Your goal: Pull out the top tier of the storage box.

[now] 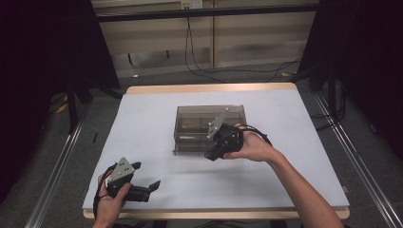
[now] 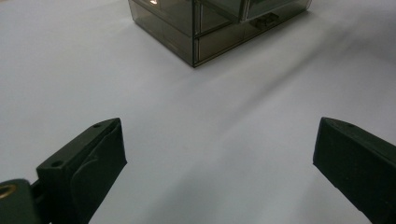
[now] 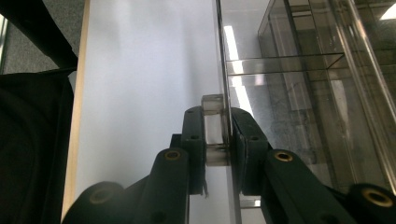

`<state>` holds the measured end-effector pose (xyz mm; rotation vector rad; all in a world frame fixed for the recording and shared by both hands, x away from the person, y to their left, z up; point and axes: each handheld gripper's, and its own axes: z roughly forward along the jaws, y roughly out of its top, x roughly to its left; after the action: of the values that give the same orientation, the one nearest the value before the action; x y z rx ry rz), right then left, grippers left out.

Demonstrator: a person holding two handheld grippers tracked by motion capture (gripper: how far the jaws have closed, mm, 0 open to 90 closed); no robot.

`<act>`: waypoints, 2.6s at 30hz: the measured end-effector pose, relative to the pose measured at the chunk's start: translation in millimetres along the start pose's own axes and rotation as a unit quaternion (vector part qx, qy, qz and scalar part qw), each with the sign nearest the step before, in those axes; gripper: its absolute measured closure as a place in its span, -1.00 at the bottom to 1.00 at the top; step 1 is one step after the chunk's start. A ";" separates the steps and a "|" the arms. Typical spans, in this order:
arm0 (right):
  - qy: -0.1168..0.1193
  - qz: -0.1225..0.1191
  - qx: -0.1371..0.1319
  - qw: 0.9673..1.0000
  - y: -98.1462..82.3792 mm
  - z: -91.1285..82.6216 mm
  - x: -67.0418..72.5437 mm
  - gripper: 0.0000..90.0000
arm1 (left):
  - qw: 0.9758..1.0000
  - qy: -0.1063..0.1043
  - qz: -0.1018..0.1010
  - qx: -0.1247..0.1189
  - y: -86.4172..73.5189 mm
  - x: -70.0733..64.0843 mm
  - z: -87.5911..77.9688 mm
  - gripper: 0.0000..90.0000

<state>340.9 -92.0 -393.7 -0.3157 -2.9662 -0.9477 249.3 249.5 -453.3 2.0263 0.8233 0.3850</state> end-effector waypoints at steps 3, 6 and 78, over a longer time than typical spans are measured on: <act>0.002 0.002 0.002 1.000 0.1 -0.5 1.2 0.72 | 1.000 0.000 0.001 0.001 0.1 0.1 -0.1 -0.95; 0.002 0.000 0.001 1.000 -0.3 -0.5 1.6 0.72 | 1.000 0.001 0.001 -0.001 0.1 0.0 -0.3 -0.95; 0.004 0.009 -0.038 0.999 -18.7 -4.9 26.0 0.41 | 1.000 0.002 0.002 0.002 0.1 0.0 0.4 -0.95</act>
<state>311.5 -104.9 -398.5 -0.3381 -2.9191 -1.0598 249.6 249.2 -453.5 2.0314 0.8228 0.3890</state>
